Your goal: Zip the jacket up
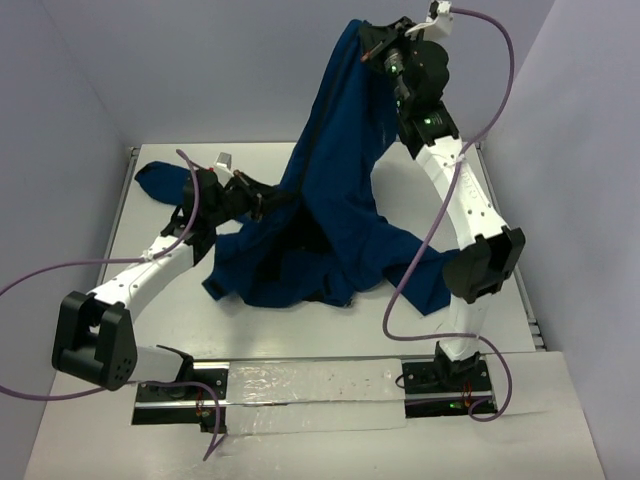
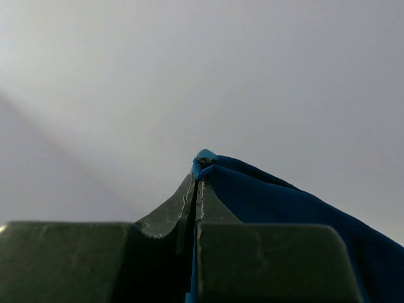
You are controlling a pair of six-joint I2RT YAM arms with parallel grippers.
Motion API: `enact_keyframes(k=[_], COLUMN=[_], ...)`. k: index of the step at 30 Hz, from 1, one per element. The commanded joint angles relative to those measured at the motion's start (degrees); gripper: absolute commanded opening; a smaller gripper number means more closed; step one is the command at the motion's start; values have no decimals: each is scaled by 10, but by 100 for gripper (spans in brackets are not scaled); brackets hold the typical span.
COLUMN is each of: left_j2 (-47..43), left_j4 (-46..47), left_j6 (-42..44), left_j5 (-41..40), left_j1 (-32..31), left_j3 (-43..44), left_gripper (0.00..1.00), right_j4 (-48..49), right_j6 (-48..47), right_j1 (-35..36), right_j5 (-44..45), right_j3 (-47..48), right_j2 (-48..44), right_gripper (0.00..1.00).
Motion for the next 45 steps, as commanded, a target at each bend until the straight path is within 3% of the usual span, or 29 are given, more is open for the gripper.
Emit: enact_keyframes(k=[1,15,24,28,31,35,40,42,43,44,45], left_j2=[-40,-151,-193,-197,-179,-133,-65,-44,-40,-39,-39], left_j4=[-163,-395,-442,-456,-467,-474,-480,-469,-454,-449,-444], left_j6=[118,230,212,212,229,283,344,354,355,355,353], left_j5=[8,-118,-180,-214,-271,-313,-298,-276,-255,-250,-234], left_j1=[-2,-2,6,20,57,152,215,215,215,215,215], left_j3=[-47,-161,-175,-133,-21,116,267,270,265,259,251], left_gripper=[0,0,0,0,0,0,0,1,7,23,51], right_j4=[41,46,49,48,68,75,58,40,34,22,-2], right_j6=[-11,26,21,22,29,23,-7,-16,-16,-17,-20], right_j1=[-51,-157,-175,-174,-170,-156,-129,-120,-119,-119,-119], right_j5=[58,55,38,16,-2,-13,-20,-20,-25,-28,-32], right_j3=[125,139,118,84,-21,-204,-389,-463,-488,-491,-501], right_j2=[29,35,9,-11,-61,-145,-225,-249,-256,-257,-262], right_gripper=[0,0,0,0,0,0,0,1,6,16,33])
